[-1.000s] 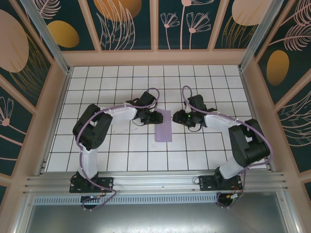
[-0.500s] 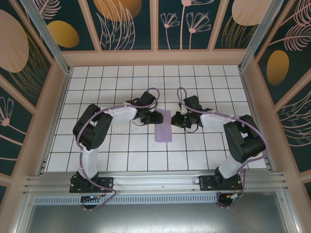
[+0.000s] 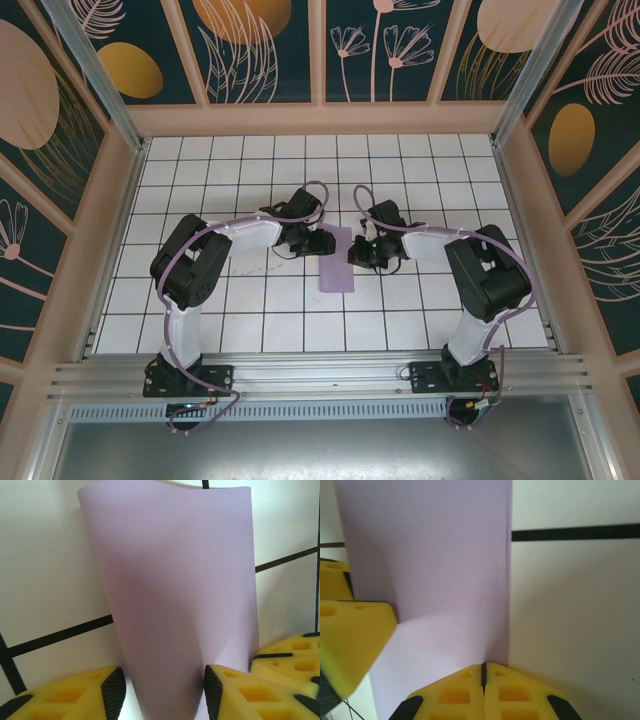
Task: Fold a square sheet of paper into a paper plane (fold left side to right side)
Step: Hold the square sheet of paper at the center of the table.
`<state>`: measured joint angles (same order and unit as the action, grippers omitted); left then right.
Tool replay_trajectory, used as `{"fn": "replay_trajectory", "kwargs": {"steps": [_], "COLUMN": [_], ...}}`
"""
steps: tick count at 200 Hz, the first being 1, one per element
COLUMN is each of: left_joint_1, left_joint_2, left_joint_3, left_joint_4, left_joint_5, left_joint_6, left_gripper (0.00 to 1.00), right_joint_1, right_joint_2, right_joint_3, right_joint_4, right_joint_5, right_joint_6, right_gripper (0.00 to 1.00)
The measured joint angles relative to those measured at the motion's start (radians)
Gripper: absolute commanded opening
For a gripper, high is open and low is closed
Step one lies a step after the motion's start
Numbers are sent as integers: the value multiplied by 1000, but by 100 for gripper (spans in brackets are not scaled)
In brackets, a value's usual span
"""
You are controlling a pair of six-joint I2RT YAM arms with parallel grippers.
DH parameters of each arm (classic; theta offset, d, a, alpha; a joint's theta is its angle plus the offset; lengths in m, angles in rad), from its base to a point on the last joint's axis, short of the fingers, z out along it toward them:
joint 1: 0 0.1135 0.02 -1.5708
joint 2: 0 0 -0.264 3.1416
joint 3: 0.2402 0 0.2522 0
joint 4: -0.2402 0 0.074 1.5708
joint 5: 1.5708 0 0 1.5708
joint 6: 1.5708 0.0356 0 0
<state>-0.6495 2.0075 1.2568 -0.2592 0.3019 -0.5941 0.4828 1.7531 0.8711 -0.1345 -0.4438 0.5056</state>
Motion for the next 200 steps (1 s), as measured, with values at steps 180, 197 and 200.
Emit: {"fn": "replay_trajectory", "kwargs": {"steps": [180, 197, 200], "left_joint_1": [1, 1, 1], "left_joint_2": [-204, -183, -176], "left_joint_3": [-63, -79, -80], "left_joint_4": [104, 142, 145], "left_joint_5": [45, 113, 120], "left_joint_6": [-16, -25, -27], "left_gripper": [25, 25, 24], "right_joint_1": [2, 2, 2], "right_joint_2": [11, 12, 13], "right_joint_3": [11, 11, 11], "right_joint_4": [-13, -13, -13], "right_joint_5": [-1, -2, -2], "right_joint_6": [-11, -11, -11], "right_gripper": [5, 5, 5]}}
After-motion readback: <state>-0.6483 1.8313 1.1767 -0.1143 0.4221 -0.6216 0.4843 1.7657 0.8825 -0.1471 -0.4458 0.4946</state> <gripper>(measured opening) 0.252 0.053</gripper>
